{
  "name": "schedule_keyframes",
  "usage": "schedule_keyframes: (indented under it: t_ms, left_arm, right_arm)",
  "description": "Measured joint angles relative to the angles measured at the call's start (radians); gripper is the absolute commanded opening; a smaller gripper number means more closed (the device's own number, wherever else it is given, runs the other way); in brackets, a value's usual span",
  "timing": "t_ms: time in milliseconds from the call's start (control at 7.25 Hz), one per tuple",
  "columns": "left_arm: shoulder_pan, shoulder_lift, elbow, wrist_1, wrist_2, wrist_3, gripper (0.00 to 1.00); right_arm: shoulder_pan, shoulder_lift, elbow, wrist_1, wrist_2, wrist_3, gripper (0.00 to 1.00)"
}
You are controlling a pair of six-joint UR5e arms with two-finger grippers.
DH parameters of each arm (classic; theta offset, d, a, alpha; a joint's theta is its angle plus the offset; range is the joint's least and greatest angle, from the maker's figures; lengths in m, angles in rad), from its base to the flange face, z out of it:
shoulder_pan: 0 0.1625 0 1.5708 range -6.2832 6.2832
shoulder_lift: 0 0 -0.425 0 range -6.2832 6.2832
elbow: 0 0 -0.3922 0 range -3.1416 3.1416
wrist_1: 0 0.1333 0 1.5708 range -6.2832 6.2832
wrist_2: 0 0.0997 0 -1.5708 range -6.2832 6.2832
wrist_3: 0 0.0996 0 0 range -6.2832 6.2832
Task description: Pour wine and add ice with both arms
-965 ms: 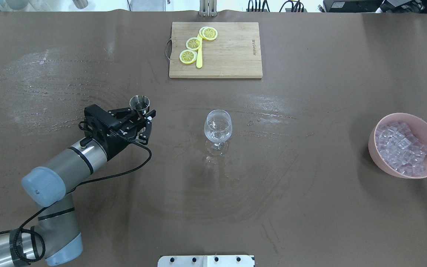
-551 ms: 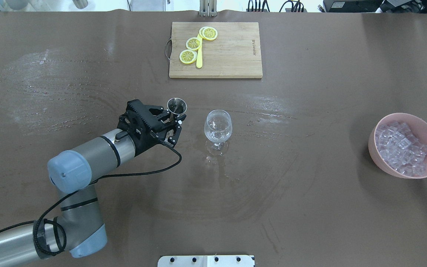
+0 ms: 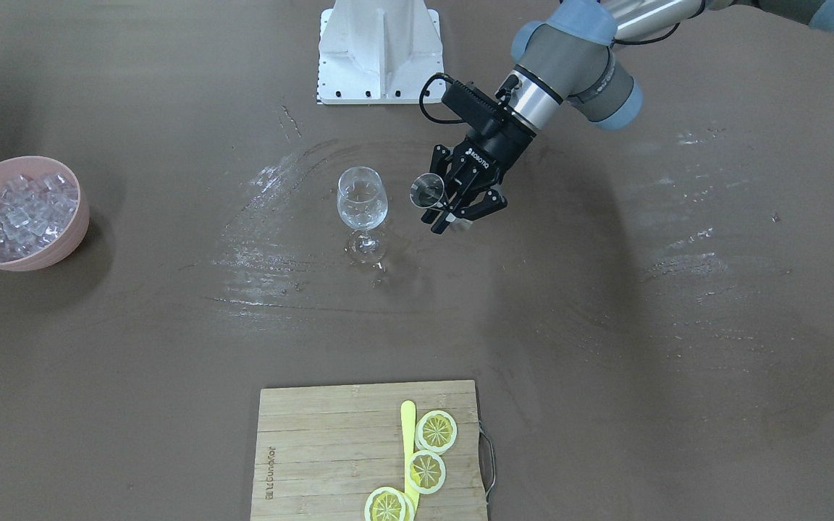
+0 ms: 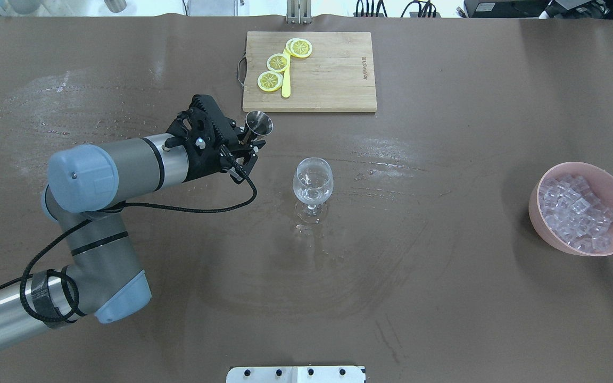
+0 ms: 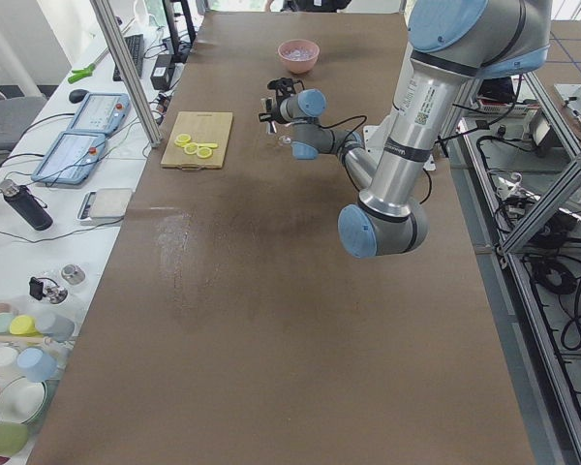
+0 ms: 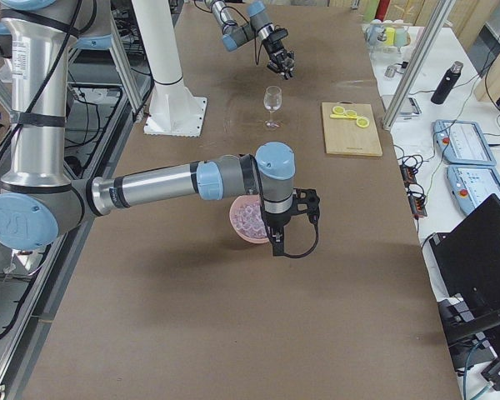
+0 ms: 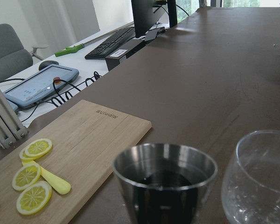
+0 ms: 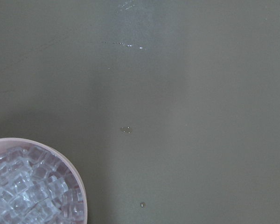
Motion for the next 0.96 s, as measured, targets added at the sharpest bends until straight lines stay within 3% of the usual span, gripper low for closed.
schedule_keyframes:
  t_ms: [414, 965]
  left_arm:
    - [-0.017, 0.008, -0.051, 0.06, -0.094, 0.071, 0.0]
    - [-0.005, -0.004, -0.062, 0.106, -0.112, 0.069, 0.0]
  right_arm:
    - [0.0, 0.0, 0.001, 0.0, 0.006, 0.005, 1.0]
    - [0.0, 0.0, 0.002, 0.0, 0.013, 0.008, 1.0]
